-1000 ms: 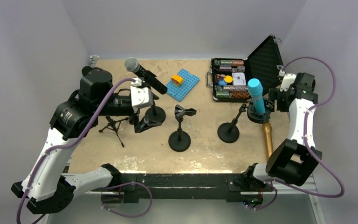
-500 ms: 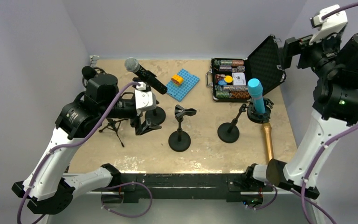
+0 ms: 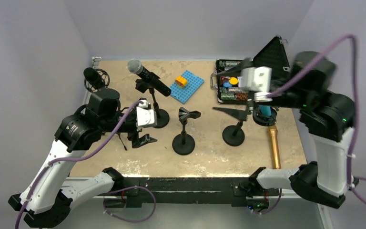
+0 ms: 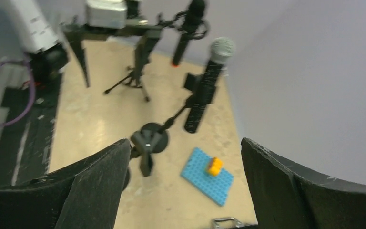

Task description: Remove the microphone from the stand

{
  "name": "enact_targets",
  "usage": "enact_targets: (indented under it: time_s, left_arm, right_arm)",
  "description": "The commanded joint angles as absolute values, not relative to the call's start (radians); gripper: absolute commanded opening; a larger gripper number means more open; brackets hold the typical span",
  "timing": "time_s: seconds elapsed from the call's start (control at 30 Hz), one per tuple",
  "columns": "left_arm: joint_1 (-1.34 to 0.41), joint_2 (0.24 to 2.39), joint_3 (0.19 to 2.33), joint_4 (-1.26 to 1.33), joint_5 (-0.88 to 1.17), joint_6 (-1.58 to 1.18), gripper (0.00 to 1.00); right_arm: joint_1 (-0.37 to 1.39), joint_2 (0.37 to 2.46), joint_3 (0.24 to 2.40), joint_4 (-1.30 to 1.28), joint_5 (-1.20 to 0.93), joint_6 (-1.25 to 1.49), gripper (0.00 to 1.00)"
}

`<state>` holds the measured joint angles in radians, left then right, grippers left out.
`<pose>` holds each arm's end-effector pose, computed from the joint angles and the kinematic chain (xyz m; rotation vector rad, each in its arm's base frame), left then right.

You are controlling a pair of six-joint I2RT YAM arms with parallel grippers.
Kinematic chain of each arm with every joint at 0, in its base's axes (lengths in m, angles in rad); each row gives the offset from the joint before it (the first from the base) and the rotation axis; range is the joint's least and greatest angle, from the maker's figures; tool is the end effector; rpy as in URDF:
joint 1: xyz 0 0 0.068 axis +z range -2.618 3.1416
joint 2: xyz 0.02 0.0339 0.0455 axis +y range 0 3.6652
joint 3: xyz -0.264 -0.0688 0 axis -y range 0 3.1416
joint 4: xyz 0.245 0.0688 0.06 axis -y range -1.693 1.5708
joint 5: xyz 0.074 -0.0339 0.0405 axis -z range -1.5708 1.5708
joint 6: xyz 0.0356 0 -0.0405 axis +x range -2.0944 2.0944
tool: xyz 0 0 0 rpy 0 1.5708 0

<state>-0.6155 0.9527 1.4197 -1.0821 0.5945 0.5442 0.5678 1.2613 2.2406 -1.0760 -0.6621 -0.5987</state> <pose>0.1055 -0.0990 0.4328 1.4417 1.5879 -0.6876 0.0961 0.0873 0.5919 -1.2959 1.0590 0.5267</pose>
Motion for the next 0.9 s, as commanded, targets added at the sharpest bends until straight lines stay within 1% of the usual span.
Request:
enact_targets:
  time_s: [0.0,0.1,0.17,0.3,0.57,0.63,0.77,0.87]
  left_arm:
    - [-0.616,0.906,1.365,-1.093,0.570,0.583,0.87]
    - [-0.615,0.882,1.335,-1.091,0.573,0.575,0.87]
    - [-0.614,0.864,1.318,-1.087,0.573,0.568,0.87]
    - [-0.604,0.831,1.272,-1.074,0.575,0.554,0.87]
    - [-0.592,0.818,1.227,-1.036,0.612,0.506,0.87]
    - [-0.591,0.826,1.219,-1.019,0.625,0.485,0.87]
    - [-0.593,0.844,1.193,-0.955,0.656,0.419,0.85]
    - [-0.593,0.853,1.152,-0.885,0.665,0.378,0.83]
  right_arm:
    - [0.776,1.396,2.154,-1.288,-0.495,-0.777,0.86]
    - [0.839,1.495,2.150,-1.397,-0.450,-0.791,0.79]
    - [0.844,1.529,2.147,-1.423,-0.464,-0.756,0.77]
    - [0.856,1.540,2.088,-1.360,-0.445,-0.660,0.76]
    - [0.861,1.572,1.985,-1.320,-0.356,-0.593,0.69]
    - [0.861,1.572,1.962,-1.310,-0.340,-0.585,0.63]
    - [0.861,1.583,1.954,-1.292,-0.336,-0.572,0.55]
    - [0.861,1.613,2.002,-1.288,-0.336,-0.551,0.44]
